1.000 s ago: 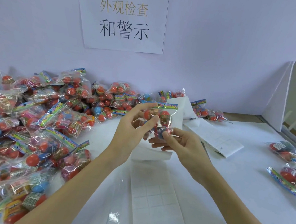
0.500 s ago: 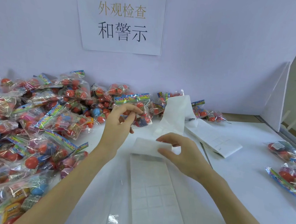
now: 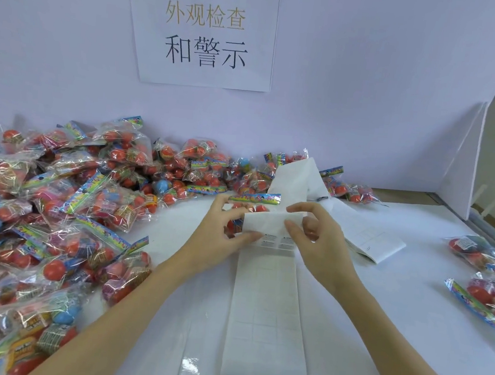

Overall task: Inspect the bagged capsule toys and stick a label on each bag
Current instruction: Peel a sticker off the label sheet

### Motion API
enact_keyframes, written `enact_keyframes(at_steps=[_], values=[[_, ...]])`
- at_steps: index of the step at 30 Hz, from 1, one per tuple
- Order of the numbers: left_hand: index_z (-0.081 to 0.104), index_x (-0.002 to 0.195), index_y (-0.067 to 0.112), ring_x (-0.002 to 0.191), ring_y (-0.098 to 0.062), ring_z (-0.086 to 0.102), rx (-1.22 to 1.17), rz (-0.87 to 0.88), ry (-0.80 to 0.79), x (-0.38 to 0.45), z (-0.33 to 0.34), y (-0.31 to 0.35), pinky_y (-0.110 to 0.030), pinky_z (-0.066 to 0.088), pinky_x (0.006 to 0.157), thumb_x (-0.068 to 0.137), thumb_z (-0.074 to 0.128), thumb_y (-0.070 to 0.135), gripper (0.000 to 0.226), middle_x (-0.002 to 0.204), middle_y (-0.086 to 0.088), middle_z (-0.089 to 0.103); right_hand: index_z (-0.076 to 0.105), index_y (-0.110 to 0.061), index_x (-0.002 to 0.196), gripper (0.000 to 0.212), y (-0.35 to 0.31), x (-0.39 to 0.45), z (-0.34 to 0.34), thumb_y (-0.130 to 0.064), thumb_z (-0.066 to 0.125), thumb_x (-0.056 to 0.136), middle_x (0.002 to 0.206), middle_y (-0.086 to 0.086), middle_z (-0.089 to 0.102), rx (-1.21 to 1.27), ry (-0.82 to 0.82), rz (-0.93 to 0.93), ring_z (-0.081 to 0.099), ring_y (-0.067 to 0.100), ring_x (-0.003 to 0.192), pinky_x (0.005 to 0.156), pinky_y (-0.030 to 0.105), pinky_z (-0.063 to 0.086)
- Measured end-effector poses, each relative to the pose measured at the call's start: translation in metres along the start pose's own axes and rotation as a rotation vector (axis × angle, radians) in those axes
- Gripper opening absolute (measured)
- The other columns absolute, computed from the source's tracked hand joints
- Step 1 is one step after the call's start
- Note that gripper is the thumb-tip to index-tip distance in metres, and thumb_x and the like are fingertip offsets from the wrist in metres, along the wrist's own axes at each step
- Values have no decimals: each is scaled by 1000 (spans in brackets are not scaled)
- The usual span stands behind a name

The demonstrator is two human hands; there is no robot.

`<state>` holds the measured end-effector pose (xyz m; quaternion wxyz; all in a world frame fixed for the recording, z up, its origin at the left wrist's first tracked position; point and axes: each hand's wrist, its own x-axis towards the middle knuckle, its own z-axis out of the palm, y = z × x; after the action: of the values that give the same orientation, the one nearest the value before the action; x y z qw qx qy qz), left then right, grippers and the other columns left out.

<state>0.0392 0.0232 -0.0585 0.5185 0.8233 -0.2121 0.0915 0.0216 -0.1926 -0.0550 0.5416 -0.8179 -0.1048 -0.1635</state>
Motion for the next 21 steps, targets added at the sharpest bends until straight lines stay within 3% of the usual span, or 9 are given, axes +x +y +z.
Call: enact_keyframes(at_steps=[2, 5, 7, 10, 14, 16, 19, 21], values=[[77, 116, 21, 100, 11, 57, 18, 4, 28, 2, 0, -3, -8, 47, 79, 90, 80, 23, 25, 119, 8, 45, 61, -26, 120, 26, -3, -2, 1, -17, 71, 97, 73, -18, 68, 8, -1, -24, 64, 5, 74, 74, 22, 50], [80, 106, 21, 101, 1, 57, 54, 0, 57, 4, -2, -4, -22, 52, 81, 90, 75, 35, 22, 123, 1, 50, 63, -28, 122, 38, -7, -5, 0, -19, 81, 90, 121, -12, 65, -105, -17, -177, 61, 5, 112, 89, 18, 48], [79, 108, 31, 98, -2, 58, 38, 3, 55, 3, -2, -2, -27, 54, 82, 89, 69, 42, 24, 125, 2, 51, 68, -28, 116, 34, -6, -6, -1, -19, 84, 87, 133, -11, 56, -220, -56, -257, 52, 3, 125, 98, 17, 43], [75, 104, 42, 94, -3, 59, 24, 27, 63, 2, -2, -1, -31, 56, 78, 88, 67, 46, 18, 123, 7, 50, 69, -26, 116, 31, -3, -7, 0, -17, 82, 89, 123, -14, 63, -288, -70, -285, 53, 1, 118, 100, 19, 42], [80, 91, 18, 84, -9, 60, 106, 28, 133, 3, 1, -9, -26, 52, 78, 85, 71, 50, 34, 124, 3, 49, 71, -23, 111, 19, 1, -5, 0, -15, 76, 94, 106, -15, 69, -292, -35, -252, 59, 6, 105, 91, 18, 44], [77, 95, 24, 89, 1, 59, 108, 12, 146, 2, 0, -10, -18, 52, 81, 80, 75, 52, 33, 130, 2, 44, 72, -23, 106, 15, 5, -4, 1, -14, 75, 95, 99, -15, 71, -294, -63, -232, 62, 6, 97, 86, 16, 45], [77, 109, 27, 99, 2, 59, 97, 23, 148, 2, -1, -11, -19, 54, 85, 81, 82, 42, 33, 133, 2, 40, 73, -22, 102, 9, 9, -3, 3, -15, 71, 98, 93, -16, 73, -291, -109, -207, 64, 8, 90, 82, 22, 49], [78, 100, 23, 98, 6, 58, 96, 37, 139, 2, 0, -12, -11, 49, 83, 86, 83, 30, 16, 134, 7, 39, 74, -22, 101, 8, 11, -2, 4, -16, 69, 100, 92, -17, 72, -293, -112, -214, 64, 9, 89, 83, 27, 50]])
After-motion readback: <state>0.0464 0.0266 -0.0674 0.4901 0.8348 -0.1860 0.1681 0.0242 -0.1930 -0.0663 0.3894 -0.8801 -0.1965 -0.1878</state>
